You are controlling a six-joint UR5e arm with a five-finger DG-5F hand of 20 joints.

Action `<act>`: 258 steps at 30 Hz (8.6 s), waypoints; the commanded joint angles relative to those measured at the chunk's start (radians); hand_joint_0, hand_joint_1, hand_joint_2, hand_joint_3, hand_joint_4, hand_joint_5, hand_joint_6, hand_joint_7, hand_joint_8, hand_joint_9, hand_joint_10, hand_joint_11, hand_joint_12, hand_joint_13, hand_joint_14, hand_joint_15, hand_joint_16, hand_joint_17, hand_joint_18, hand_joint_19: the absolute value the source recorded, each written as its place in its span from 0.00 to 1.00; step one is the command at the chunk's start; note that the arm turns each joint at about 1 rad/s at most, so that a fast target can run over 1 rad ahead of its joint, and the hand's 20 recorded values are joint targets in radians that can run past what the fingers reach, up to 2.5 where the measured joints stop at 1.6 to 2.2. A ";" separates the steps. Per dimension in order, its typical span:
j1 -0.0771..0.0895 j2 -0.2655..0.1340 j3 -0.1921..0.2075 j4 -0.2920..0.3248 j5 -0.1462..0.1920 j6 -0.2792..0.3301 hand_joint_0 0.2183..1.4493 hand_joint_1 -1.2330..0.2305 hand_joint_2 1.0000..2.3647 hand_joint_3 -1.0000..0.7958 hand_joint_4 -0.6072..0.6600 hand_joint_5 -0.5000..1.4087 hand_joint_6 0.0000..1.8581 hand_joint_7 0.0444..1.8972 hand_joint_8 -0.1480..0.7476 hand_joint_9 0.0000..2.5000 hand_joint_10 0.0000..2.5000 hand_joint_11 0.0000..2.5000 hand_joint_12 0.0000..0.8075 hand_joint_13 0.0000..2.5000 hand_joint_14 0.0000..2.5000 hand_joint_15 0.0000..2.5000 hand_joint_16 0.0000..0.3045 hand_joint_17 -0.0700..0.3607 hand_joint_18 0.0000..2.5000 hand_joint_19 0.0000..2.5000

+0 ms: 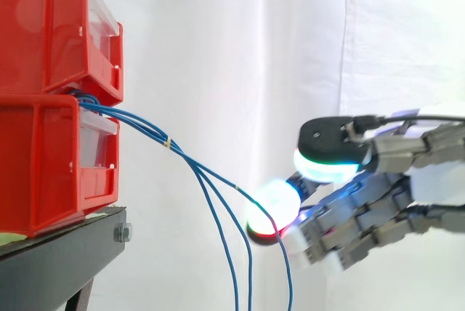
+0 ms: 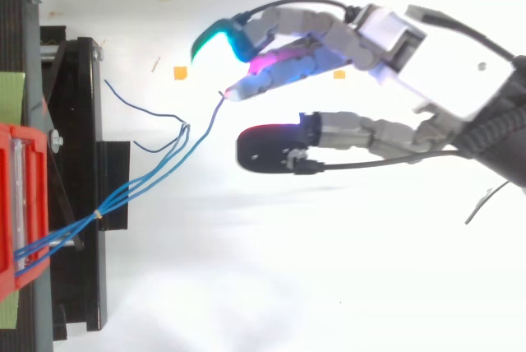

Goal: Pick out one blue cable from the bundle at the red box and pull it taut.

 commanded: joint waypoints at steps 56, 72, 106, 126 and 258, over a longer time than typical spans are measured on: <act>-0.085 -0.218 0.202 0.153 -0.400 0.145 0.31 0.49 0.00 0.32 0.71 0.19 0.27 0.40 0.47 0.36 0.00 0.08 0.44 0.28 0.00 0.10 0.14 0.38 0.19 0.21; -0.089 -0.208 0.202 0.150 -0.459 0.152 0.30 0.49 0.00 0.31 0.71 0.19 0.27 0.41 0.47 0.36 0.00 0.09 0.45 0.28 0.00 0.11 0.14 0.39 0.20 0.21; -0.074 -0.186 0.205 0.094 -0.453 0.201 0.33 0.41 0.01 0.33 0.65 0.21 0.27 0.60 0.47 0.37 0.00 0.13 0.45 0.30 0.01 0.14 0.15 0.40 0.21 0.23; -0.062 -0.186 0.217 0.094 -0.414 0.264 0.33 0.39 0.01 0.35 0.59 0.21 0.33 0.59 0.48 0.38 0.01 0.15 0.46 0.30 0.01 0.14 0.15 0.41 0.22 0.24; -0.066 -0.159 0.216 -0.089 -0.457 0.447 0.34 0.26 0.00 0.28 0.50 0.21 0.49 0.54 0.54 0.53 0.01 0.22 0.48 0.43 0.01 0.21 0.16 0.42 0.37 0.28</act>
